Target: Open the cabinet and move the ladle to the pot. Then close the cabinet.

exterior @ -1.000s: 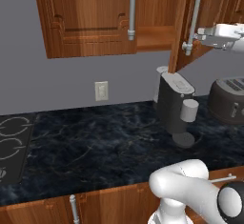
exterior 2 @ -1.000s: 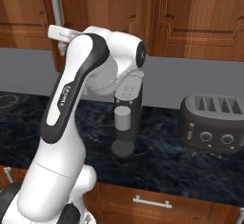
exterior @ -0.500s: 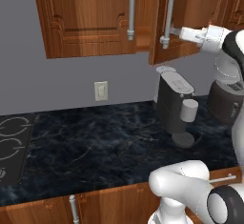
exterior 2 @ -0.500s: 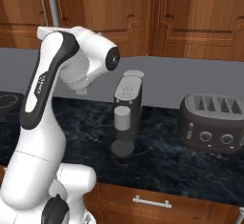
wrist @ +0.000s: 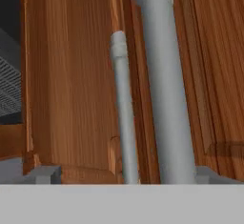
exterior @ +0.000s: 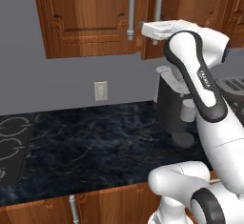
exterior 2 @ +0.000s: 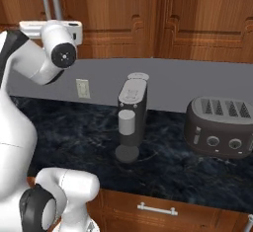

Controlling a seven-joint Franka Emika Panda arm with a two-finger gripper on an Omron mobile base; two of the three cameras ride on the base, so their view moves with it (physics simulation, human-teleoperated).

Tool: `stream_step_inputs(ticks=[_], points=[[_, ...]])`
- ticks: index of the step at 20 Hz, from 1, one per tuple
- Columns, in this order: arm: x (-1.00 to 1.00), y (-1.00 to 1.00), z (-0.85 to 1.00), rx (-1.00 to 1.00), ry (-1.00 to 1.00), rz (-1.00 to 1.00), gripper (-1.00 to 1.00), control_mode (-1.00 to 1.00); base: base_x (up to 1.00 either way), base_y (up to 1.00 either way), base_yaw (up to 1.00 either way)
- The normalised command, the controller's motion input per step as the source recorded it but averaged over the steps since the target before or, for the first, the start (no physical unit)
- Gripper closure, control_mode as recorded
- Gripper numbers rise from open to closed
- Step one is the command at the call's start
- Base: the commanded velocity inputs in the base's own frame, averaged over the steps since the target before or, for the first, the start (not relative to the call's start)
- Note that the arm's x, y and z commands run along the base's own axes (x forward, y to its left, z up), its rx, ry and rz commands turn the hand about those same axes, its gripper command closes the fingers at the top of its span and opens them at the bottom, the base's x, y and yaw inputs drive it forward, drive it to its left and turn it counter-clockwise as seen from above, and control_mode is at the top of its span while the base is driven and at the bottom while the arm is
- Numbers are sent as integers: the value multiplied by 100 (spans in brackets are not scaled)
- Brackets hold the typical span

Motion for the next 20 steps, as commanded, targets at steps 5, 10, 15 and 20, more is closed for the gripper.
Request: stream_step_inputs(ticks=[5,10,15,20], points=[[98,4,39,-1,14,-24,-100,-100,0,0,0],[99,0,31,0,18,-20,-100,-100,0,0,0],[89,0,20,0,18,-20,-100,-100,0,0,0],[64,-6,17,0,16,-13,-100,-100,0,0,0]])
